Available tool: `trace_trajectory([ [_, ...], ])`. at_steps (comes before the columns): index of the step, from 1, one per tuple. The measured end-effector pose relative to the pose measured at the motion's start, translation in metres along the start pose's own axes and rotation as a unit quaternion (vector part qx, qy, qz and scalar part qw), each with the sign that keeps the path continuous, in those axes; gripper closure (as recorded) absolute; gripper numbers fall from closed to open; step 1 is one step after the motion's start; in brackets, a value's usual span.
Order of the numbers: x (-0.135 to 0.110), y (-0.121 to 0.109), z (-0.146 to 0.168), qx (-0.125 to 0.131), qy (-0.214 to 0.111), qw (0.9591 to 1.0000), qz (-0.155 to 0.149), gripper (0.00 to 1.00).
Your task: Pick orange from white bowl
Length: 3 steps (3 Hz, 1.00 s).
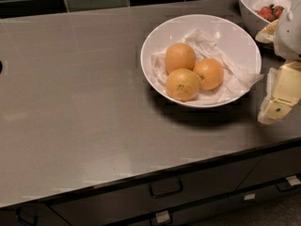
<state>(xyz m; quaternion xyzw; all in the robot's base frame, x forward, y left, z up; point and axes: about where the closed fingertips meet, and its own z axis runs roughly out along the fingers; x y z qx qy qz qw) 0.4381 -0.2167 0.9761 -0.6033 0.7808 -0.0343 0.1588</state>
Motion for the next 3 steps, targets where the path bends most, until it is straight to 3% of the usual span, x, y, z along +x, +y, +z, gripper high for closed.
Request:
trace_trajectory([
  [1,0.0,0.0,0.0,0.0,0.0,1.0,0.0,0.0],
  [3,-0.001,-0.031,0.013,0.012,-0.008,0.9998,-0.011,0.0],
])
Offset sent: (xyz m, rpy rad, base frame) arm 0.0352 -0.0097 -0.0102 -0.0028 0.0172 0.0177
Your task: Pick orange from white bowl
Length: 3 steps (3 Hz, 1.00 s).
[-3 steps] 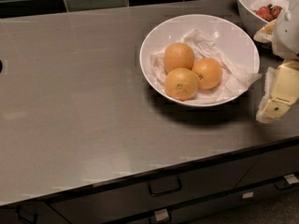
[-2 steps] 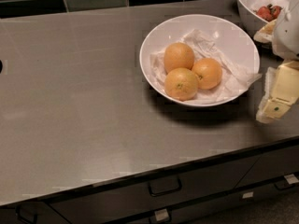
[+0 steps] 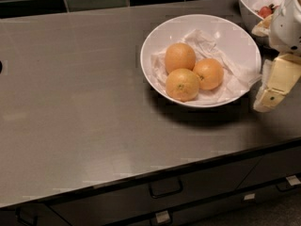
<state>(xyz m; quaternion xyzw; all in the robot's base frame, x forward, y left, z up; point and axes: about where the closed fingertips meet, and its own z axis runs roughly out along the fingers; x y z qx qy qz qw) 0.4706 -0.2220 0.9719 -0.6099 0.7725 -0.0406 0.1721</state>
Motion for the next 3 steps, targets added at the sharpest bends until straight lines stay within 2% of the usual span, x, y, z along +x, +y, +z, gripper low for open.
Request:
trace_trajectory([
  [1,-0.008,-0.023,0.015,0.017,-0.012,0.9997,-0.014,0.0],
  [2,-0.008,-0.023,0.015,0.017,-0.012,0.9997,-0.015,0.0],
  [3,-0.01,-0.038,0.028,0.004,-0.012,0.9994,-0.032,0.0],
])
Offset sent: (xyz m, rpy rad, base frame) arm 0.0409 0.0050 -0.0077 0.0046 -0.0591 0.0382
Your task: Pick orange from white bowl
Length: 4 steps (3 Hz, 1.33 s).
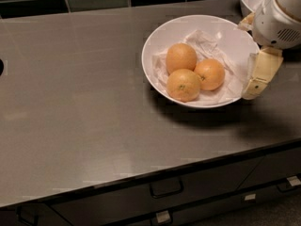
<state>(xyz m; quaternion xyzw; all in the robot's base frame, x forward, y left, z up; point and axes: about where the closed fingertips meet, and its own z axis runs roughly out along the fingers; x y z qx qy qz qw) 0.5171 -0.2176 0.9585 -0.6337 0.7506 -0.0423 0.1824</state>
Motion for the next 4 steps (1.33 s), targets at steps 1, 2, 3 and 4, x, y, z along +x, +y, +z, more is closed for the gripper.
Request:
trace_trajectory([
  [1,0.0,-0.013,0.013,-0.014,-0.001,0.9998,-0.015,0.0],
  [2,-0.005,-0.024,0.028,-0.029,-0.007,0.9991,-0.029,0.0],
  [3,-0.01,-0.032,0.044,-0.043,-0.013,0.9982,-0.039,0.0],
  [4,-0.017,-0.036,0.056,-0.05,-0.02,0.9975,-0.045,0.15],
])
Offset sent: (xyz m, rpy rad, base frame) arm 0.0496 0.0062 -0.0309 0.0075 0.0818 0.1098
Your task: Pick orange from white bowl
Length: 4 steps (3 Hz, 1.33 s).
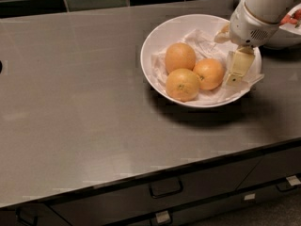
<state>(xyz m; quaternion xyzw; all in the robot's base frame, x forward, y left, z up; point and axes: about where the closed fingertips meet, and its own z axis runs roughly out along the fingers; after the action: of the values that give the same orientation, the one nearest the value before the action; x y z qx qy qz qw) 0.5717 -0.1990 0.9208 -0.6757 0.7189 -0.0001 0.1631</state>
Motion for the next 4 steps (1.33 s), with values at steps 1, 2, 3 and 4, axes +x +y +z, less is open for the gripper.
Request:
trace_trajectory([
  [1,-0.002,-0.003,0.007,-0.004,-0.003,1.0,0.001,0.24],
  [2,-0.003,-0.004,0.01,-0.005,-0.003,1.0,0.001,0.26],
  [3,-0.004,-0.004,0.013,-0.008,-0.006,0.9999,0.002,0.36],
  [4,-0.005,-0.004,0.018,-0.012,-0.008,0.9999,0.003,0.36],
])
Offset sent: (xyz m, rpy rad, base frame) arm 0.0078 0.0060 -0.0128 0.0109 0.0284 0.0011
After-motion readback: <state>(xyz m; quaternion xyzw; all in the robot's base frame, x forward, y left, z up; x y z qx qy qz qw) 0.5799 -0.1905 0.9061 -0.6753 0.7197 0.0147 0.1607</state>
